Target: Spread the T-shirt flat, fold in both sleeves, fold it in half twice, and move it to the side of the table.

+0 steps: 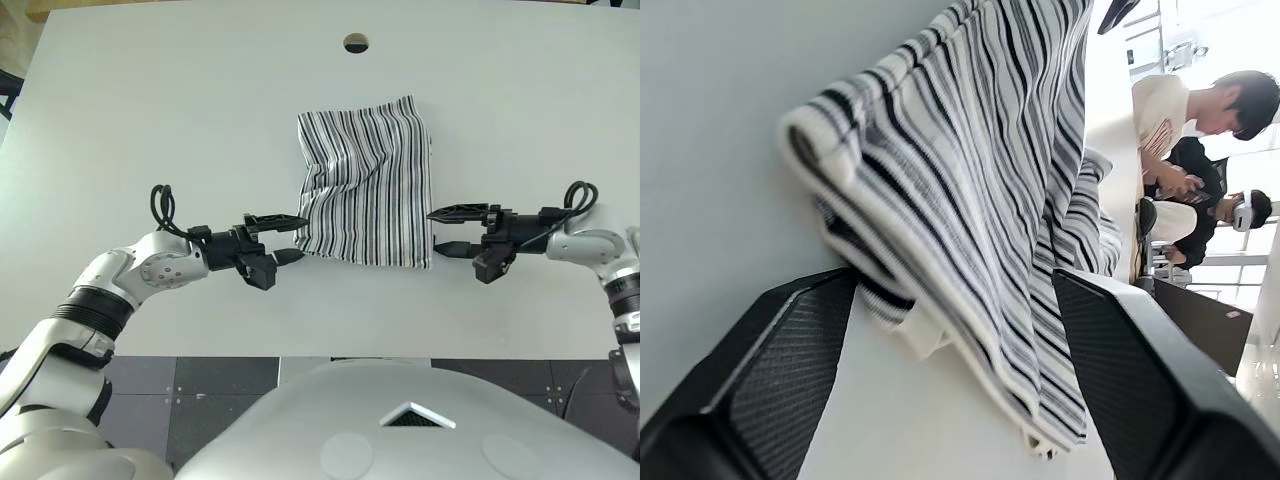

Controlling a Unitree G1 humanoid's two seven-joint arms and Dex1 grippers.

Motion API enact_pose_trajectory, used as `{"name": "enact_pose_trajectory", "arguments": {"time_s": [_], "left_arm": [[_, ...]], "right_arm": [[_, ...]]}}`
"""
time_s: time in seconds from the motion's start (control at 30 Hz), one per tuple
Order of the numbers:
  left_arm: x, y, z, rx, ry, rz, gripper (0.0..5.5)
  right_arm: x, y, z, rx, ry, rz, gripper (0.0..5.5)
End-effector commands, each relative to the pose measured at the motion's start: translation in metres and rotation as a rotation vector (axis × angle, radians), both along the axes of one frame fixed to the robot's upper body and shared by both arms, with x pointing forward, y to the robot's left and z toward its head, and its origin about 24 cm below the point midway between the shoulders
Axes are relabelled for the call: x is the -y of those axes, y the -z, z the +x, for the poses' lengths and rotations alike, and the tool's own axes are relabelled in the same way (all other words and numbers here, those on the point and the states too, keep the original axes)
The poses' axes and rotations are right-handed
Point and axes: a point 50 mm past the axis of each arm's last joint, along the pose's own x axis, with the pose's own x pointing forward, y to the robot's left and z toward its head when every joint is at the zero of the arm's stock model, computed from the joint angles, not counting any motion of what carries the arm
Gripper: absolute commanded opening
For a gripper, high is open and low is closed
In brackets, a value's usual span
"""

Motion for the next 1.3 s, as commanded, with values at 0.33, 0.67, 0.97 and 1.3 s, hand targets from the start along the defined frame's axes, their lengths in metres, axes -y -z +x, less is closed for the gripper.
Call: {"name": "enact_pose_trajectory", "arguments": {"time_s": [0.33,0.67,0.97,1.3], "left_arm": [[0.018,0.033,0.001,-0.105,0.099,0.203,2.31],[0.021,0.030,0.001,-0.123,0.094,0.193,0.82],[0.024,0.022,-0.004,-0.196,0.084,0.152,0.28],[0.029,-0.047,-0.040,-0.794,0.057,-0.054,0.28]], "right_arm": [[-0.009,0.051,-0.021,-0.165,-0.096,-0.205,2.32],[-0.006,0.050,-0.017,-0.166,-0.076,-0.205,0.27],[-0.016,0.041,-0.018,-0.252,-0.029,-0.041,0.16],[-0.003,-0.024,-0.027,-1.042,0.098,0.228,0.13]]}}
